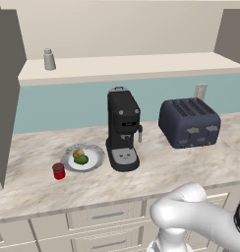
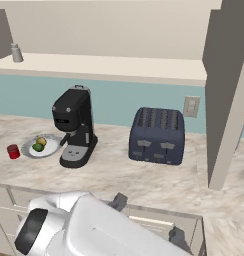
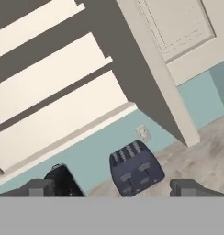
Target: Pick the avocado and bread from the counter and place them on the plate. Then pick the jam from the cabinet and place it next to the plate. Lastly close the cabinet door.
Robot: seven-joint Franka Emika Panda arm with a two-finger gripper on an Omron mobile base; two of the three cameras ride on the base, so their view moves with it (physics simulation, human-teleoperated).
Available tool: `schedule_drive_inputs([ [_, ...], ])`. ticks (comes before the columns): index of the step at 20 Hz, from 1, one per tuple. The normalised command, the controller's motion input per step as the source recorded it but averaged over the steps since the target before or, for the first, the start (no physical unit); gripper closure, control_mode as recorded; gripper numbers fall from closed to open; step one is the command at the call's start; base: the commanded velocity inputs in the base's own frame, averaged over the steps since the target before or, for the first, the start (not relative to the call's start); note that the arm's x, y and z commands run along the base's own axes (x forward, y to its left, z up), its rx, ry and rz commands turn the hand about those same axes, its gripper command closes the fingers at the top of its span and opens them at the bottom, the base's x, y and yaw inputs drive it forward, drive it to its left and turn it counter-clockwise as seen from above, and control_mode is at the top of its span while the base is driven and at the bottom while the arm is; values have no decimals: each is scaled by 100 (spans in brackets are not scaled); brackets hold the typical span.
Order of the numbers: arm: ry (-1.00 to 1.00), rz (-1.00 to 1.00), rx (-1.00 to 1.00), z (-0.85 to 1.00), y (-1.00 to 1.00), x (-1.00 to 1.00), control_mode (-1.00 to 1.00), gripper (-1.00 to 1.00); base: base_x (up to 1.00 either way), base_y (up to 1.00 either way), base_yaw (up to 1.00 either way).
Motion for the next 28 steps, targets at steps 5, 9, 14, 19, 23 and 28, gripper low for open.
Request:
schedule_drive_inputs([
  [5, -1, -2, 6, 26, -65, -8, -100, -100, 0, 0, 0],
  [9, -1, -3, 4, 27, -61, -6, -100, -100, 0, 0, 0],
  [14, -3, -1, 2, 23, -38, -1, -100, -100, 0, 0, 0],
  [19, 0, 0, 0, 6, -3, 0, -100, -100, 0, 0, 0],
  [23, 0, 6, -5, -3, 0, 0, -100, -100, 0, 0, 0],
  [28, -3, 10, -11, -7, 0, 0, -100, -100, 0, 0, 0],
])
